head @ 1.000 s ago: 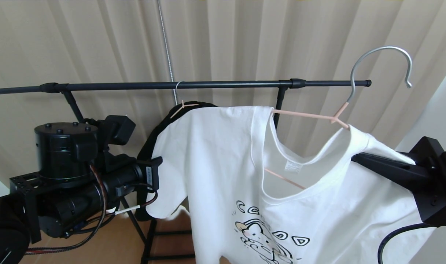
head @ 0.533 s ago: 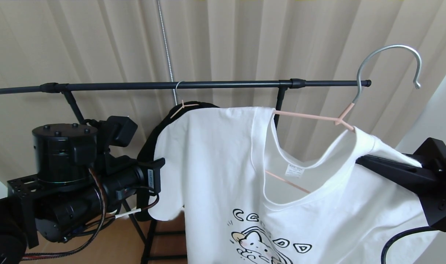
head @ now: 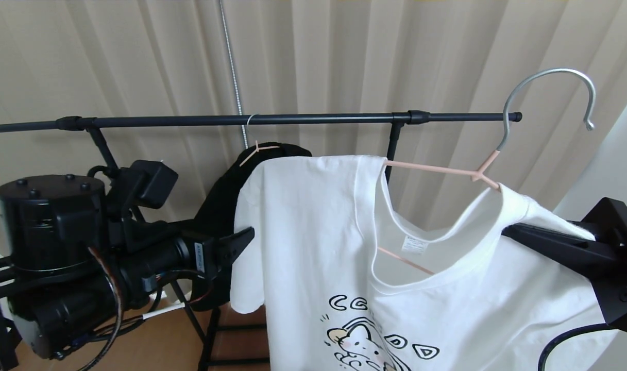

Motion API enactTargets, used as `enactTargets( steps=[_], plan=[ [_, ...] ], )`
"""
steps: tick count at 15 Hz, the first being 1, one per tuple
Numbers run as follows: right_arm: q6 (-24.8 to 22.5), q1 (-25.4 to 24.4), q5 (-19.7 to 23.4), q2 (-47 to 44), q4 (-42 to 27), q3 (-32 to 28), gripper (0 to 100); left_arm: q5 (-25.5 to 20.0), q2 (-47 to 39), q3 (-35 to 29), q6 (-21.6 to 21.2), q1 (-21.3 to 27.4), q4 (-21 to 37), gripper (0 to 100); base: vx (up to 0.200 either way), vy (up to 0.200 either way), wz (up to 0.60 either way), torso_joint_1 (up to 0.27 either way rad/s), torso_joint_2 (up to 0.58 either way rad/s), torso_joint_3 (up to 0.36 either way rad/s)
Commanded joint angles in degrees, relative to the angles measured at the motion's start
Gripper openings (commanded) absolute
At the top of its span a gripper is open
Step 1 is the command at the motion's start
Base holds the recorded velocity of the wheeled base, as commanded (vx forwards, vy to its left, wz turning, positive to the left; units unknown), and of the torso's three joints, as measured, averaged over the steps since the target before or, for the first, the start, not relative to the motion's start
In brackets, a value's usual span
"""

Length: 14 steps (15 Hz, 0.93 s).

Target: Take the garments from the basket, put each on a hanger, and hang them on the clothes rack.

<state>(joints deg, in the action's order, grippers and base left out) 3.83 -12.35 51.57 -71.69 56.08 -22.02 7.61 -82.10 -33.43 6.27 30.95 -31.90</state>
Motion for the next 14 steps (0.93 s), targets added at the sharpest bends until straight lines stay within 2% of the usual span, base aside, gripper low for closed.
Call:
enactTargets(
  steps=[1, 3, 5, 7, 8, 11, 14],
  plan=[
    [-0.22, 0.22, 1.96, -1.78, 0.35, 0.75, 0, -3.65, 6.69, -0.15, -0.11, 0.51, 0.44, 100, 0.000, 0.000, 0.00, 0.000, 0.00, 0.000],
    [-1.54, 3.12, 5.47, -4.16, 0.35, 0.92, 0, -8.66, 10.03, -0.85, -0.29, 0.51, 2.02, 100, 0.000, 0.000, 0.00, 0.000, 0.00, 0.000],
    [-3.21, 6.90, 13.38, -5.39, 0.61, 1.54, 0, -13.06, 12.32, -1.73, -0.82, 0.51, 3.95, 100, 0.000, 0.000, 0.00, 0.000, 0.00, 0.000],
    [-5.59, 9.54, 19.27, -7.58, 0.61, 1.89, 0, -18.68, 14.34, -3.75, -0.82, 0.51, 6.85, 100, 0.000, 0.000, 0.00, 0.000, 0.00, 0.000],
    [-5.76, 9.54, 19.63, -8.02, 0.52, 1.89, 0, -19.82, 14.52, -4.45, -0.82, 0.51, 7.91, 100, 0.000, 0.000, 0.00, 0.000, 0.00, 0.000],
    [-5.76, 9.19, 21.56, -9.34, 0.52, 2.33, 0, -29.58, 13.99, -9.64, -0.82, 2.62, 17.75, 100, 0.000, 0.000, 0.00, 0.000, 0.00, 0.000],
    [-5.76, 9.10, 23.40, -9.61, 0.61, 2.77, 0, -30.37, 7.92, -14.65, -3.63, 4.38, 19.51, 100, 0.000, 0.000, 0.00, 0.000, 0.00, 0.000]
  ],
)
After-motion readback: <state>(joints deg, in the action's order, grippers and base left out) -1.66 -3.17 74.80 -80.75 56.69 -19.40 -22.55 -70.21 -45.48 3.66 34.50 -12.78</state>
